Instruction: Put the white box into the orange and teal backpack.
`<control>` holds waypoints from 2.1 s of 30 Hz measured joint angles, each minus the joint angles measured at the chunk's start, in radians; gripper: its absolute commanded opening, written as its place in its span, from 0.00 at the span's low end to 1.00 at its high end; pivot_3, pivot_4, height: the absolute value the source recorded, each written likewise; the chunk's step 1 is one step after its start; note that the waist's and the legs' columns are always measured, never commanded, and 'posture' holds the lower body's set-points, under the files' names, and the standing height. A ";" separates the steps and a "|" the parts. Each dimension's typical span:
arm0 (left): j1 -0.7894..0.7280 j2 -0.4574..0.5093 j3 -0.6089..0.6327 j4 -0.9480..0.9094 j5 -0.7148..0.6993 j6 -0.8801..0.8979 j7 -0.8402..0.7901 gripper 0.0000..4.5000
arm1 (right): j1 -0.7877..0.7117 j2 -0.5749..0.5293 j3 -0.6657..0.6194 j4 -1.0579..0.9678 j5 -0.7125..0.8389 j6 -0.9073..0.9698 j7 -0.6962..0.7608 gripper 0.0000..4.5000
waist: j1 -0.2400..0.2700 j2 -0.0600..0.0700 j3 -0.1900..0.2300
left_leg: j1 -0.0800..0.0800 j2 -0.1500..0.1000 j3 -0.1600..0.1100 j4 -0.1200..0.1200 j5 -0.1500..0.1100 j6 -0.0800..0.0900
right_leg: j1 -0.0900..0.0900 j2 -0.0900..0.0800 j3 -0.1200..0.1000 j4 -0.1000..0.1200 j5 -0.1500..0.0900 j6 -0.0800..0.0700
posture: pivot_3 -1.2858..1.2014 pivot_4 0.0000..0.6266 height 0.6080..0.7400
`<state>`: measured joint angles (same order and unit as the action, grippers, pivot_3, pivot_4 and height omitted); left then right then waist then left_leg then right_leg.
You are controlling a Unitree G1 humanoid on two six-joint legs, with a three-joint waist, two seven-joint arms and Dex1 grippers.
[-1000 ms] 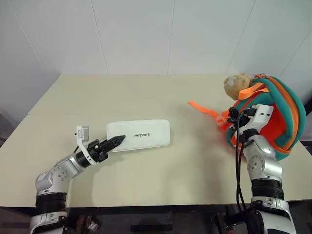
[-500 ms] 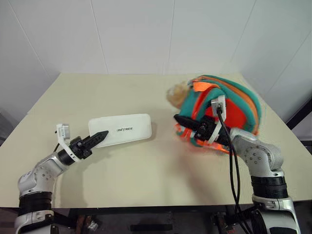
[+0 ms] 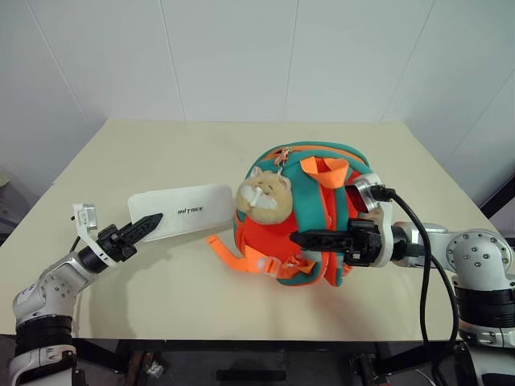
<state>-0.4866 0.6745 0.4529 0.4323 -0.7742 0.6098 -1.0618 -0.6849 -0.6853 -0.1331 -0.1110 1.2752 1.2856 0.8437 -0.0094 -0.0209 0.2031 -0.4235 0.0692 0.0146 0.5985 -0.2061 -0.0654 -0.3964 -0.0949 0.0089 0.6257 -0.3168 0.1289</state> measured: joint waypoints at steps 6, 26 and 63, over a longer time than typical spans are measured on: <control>0.043 0.051 0.030 -0.214 -0.064 0.048 -0.018 0.30 | 0.022 -0.038 0.035 0.072 -0.107 -0.032 0.104 0.01 | 0.005 -0.002 0.001 | 0.000 0.000 0.000 0.000 0.000 0.000 | 0.000 0.000 0.000 0.000 0.000 0.000 | 0.52 0.24 1.00; -0.031 0.065 0.072 -0.410 -0.344 0.206 0.035 0.30 | 0.016 -0.007 0.088 0.115 -0.283 -0.110 0.221 0.01 | 0.005 -0.003 0.001 | 0.000 0.000 0.000 0.005 -0.001 0.000 | 0.002 0.000 0.000 0.001 0.000 0.000 | 0.52 0.24 1.00; -0.449 -0.132 -0.412 -0.140 0.217 -0.212 -0.180 0.30 | 0.062 0.074 0.051 0.074 -0.292 -0.130 0.184 0.01 | 0.008 -0.004 0.001 | -0.003 0.000 -0.001 0.012 -0.003 0.002 | 0.002 0.001 0.000 0.002 0.001 0.003 | 0.52 0.24 1.00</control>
<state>-0.9357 0.5423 0.0406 0.2924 -0.5573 0.3978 -1.2416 -0.6233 -0.6108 -0.0826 -0.0365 0.9835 1.1560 1.0279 -0.0015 -0.0246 0.2044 -0.4264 0.0690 0.0140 0.6103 -0.2089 -0.0630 -0.3941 -0.0941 0.0093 0.6274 -0.3162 0.1316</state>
